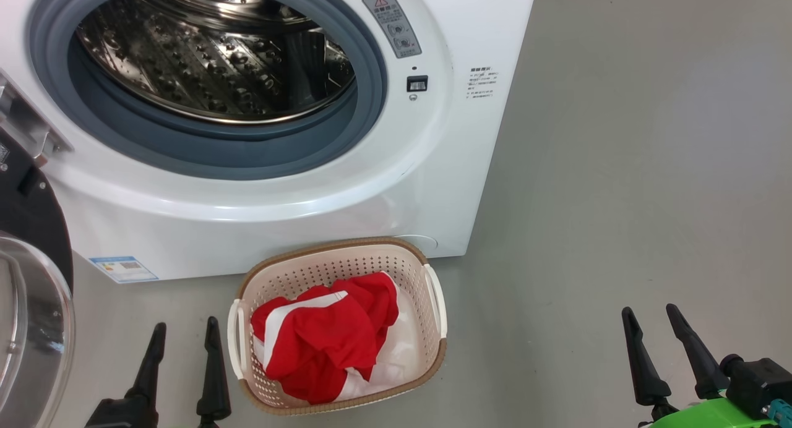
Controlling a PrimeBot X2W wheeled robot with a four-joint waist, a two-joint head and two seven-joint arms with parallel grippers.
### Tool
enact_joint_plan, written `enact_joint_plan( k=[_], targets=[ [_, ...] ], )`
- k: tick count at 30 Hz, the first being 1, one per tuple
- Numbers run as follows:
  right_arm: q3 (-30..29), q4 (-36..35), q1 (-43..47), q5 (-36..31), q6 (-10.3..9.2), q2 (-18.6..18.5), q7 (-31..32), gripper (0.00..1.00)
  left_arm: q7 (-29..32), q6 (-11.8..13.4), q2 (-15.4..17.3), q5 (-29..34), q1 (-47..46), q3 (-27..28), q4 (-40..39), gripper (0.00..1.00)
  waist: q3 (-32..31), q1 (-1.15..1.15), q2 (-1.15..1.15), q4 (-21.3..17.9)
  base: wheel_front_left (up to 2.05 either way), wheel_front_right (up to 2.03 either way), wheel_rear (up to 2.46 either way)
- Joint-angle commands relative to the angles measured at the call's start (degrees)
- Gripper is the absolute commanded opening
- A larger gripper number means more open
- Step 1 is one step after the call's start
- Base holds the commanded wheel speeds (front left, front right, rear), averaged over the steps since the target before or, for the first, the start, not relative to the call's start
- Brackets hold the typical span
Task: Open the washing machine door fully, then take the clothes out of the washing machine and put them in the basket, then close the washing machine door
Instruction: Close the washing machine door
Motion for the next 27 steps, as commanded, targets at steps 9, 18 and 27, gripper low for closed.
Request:
enact_joint_plan(
  k=[9,18,27],
  targets=[
    [0.8,-1.4,-0.7,-0.2,0.43,-0.7,-0.4,1.00,-0.2,0.6,0.8,0.0,-0.4,0.9,-1.7,1.00,0.0,0.00,0.00,0.1,0.00,0.00,0.00],
    [0.7,-1.6,-0.8,-0.1,0.43,-0.8,-0.4,1.00,-0.2,1.2,0.8,0.2,-0.7,0.6,-1.2,1.00,0.3,0.00,0.00,0.2,-0.07,0.07,0.00],
    [0.6,-1.7,-0.9,-0.2,0.43,-0.6,-0.4,1.00,-0.2,1.2,0.8,0.0,-1.3,0.4,-1.2,1.00,0.7,0.00,0.00,0.5,-0.97,0.97,0.00]
  ],
)
